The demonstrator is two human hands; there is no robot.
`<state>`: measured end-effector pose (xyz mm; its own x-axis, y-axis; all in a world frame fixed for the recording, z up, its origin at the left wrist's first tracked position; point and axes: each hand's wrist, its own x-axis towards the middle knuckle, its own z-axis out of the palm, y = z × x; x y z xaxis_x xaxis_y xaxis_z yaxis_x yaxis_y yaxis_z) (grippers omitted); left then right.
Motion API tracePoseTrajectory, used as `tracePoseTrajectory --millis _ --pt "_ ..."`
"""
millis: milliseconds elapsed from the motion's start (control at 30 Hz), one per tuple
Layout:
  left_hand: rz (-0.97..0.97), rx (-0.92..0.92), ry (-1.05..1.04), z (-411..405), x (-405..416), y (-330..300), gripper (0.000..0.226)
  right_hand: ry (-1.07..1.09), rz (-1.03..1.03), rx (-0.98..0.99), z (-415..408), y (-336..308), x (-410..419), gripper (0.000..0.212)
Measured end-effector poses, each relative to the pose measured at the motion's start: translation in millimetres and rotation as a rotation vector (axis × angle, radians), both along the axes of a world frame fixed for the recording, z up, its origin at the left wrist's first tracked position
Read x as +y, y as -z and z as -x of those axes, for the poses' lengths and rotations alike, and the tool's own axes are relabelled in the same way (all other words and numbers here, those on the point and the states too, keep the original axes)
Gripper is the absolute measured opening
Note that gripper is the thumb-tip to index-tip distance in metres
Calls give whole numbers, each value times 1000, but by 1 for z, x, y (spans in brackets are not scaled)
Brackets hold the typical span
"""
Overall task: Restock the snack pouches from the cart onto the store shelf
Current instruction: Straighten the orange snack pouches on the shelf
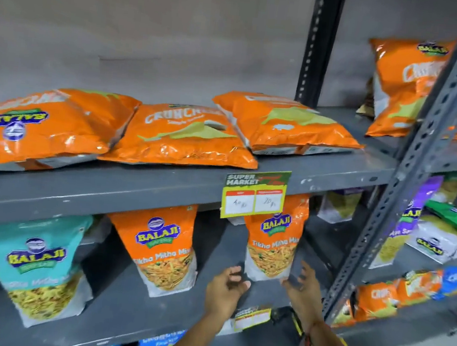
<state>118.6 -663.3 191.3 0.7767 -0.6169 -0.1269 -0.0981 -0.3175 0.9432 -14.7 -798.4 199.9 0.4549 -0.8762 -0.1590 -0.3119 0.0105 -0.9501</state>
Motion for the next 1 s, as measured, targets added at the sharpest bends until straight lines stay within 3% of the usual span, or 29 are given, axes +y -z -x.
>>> tracePoseTrajectory --millis 133,433,600,767,900,1000 --pt "2 69 -44 5 -39 1 61 -176 -92 23 -10 18 -39 89" --pt "14 42 -144 7 -63 16 51 -289 24 41 -18 32 -62 59" --pt "35 67 -123 8 -54 17 69 -244 74 61 -22 42 -62 67" --pt "72 103 -169 11 -2 11 47 -9 177 32 -27 64 -38 99" --pt "98 57 -282 4 86 4 35 248 235 -35 -37 45 55 90" --pt "132 34 -424 -7 176 -6 33 217 252 -88 -57 30 140 85"
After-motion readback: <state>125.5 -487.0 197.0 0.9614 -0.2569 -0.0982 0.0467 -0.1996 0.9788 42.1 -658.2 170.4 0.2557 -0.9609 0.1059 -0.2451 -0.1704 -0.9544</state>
